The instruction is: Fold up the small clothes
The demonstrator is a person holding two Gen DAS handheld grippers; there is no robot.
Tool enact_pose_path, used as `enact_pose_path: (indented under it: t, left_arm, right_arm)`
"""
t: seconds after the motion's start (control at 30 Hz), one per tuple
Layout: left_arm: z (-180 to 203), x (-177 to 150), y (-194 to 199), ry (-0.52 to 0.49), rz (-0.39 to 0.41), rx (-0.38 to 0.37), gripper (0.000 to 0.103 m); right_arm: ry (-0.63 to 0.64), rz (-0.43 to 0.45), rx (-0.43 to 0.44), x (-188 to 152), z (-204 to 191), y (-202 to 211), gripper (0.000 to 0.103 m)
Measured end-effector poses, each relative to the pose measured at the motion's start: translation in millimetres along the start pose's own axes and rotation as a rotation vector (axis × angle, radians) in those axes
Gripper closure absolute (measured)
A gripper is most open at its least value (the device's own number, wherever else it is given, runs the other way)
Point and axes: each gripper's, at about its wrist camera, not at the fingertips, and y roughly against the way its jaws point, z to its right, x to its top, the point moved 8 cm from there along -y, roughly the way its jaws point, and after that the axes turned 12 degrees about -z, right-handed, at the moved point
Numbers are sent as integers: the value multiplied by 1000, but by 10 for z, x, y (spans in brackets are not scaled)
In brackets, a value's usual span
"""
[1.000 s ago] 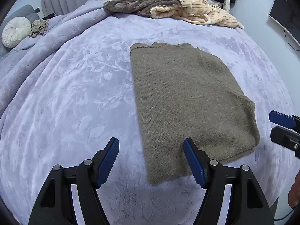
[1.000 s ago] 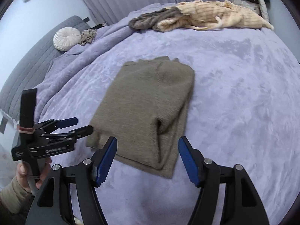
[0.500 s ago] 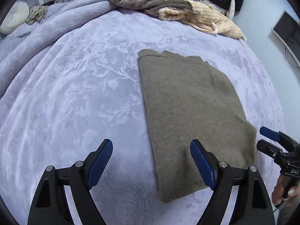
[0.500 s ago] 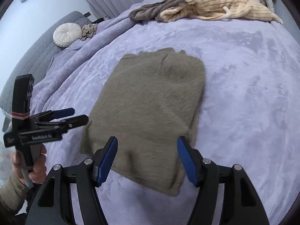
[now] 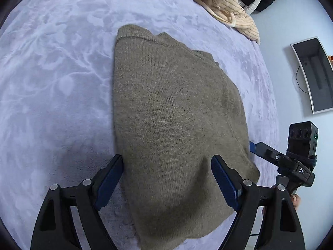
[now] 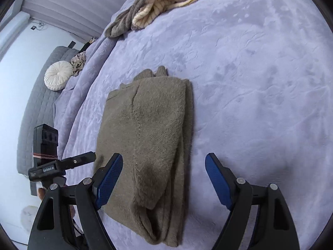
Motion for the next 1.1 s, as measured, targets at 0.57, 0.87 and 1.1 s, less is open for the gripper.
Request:
enact_pose_path:
  t: [0.57,0.87,1.1]
  left_arm:
    - [323,-70,46,-100,88,113,60]
    - [306,-313,303,-105,120,141,61]
    - [268,-575,507,-107,157,166,60]
  right_arm:
    - [177,-38,-202,-61,-666,-501,58]
    - [214,-7,-248,-243,-969,-326,59]
    - [249,14,-266,-465,-1243,-281,59]
